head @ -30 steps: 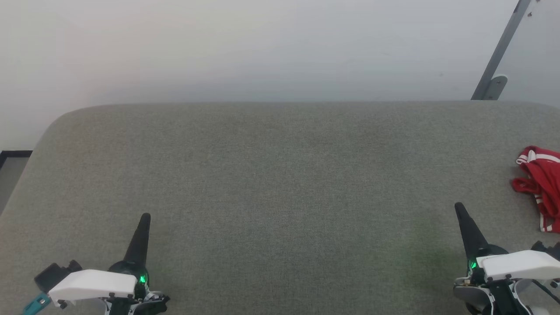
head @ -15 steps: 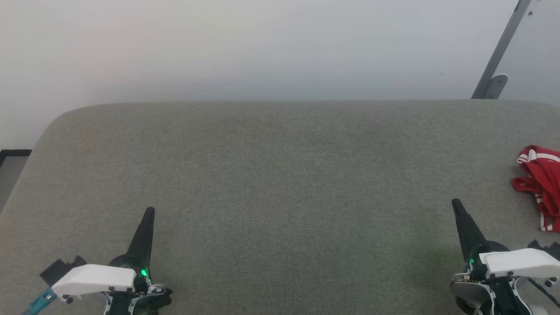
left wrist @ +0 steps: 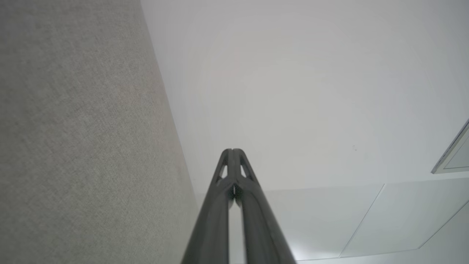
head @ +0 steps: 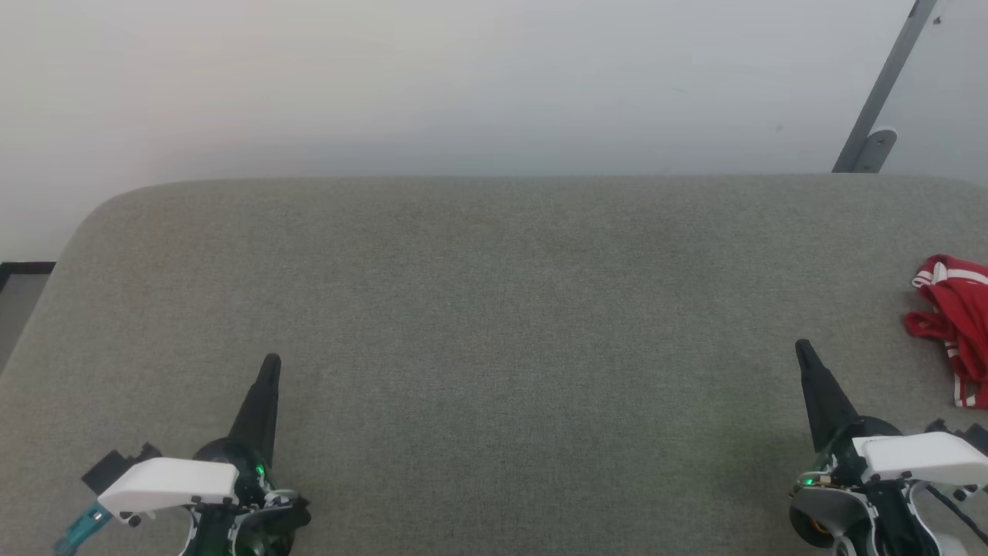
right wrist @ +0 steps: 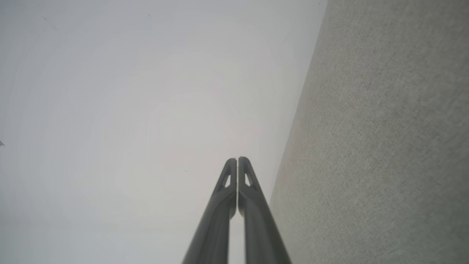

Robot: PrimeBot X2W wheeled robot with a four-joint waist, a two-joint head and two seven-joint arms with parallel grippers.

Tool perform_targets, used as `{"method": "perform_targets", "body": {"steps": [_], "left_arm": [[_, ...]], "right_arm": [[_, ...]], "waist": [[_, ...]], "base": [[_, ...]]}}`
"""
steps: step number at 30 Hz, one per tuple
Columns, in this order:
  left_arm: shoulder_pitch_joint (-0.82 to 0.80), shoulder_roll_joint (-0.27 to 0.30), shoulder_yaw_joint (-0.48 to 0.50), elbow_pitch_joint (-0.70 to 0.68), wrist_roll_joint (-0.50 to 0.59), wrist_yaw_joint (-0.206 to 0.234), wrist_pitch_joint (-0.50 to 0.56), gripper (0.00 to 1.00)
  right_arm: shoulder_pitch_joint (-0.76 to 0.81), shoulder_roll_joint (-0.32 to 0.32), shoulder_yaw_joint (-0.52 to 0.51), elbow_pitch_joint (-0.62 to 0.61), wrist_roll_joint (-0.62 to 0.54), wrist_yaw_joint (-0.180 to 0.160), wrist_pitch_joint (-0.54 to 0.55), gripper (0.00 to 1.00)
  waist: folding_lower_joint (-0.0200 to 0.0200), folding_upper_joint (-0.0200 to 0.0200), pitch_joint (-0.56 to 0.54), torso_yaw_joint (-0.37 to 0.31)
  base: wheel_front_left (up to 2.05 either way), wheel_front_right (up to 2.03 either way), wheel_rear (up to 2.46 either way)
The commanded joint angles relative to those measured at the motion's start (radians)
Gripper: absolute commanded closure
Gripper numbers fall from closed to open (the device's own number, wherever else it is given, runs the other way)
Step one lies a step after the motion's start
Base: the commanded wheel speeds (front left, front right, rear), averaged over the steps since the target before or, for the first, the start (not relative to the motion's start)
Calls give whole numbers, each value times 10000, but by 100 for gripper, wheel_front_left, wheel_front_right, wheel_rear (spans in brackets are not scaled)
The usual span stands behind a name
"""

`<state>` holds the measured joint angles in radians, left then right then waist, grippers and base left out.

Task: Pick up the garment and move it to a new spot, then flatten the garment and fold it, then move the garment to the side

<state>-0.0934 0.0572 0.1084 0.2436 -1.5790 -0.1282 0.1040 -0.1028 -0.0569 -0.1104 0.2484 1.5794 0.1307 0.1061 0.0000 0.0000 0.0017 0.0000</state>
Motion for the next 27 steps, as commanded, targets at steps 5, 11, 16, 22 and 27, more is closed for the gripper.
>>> {"method": "perform_targets", "body": {"steps": [5,11,16,22,27], "left_arm": [[-219,-88,68,29,-367,-46,130,100],[-219,-88,67,24,-364,-46,131,100],[-219,-89,69,23,-362,-46,133,100],[-219,-90,71,23,-359,-46,136,100],[-219,-92,72,23,-357,-46,136,100]], "right_arm": [[-96,102,-56,-60,370,0,112,100],[-89,97,-51,-56,352,0,105,100],[-89,97,-49,-56,352,0,105,100],[-89,97,-48,-54,353,0,104,100],[-89,97,-51,-54,353,0,104,100]], "waist": [[0,0,13,0],[0,0,13,0],[0,0,13,0],[0,0,13,0],[0,0,13,0]], "base": [[0,0,0],[0,0,0],[0,0,0],[0,0,0],[0,0,0]]}}
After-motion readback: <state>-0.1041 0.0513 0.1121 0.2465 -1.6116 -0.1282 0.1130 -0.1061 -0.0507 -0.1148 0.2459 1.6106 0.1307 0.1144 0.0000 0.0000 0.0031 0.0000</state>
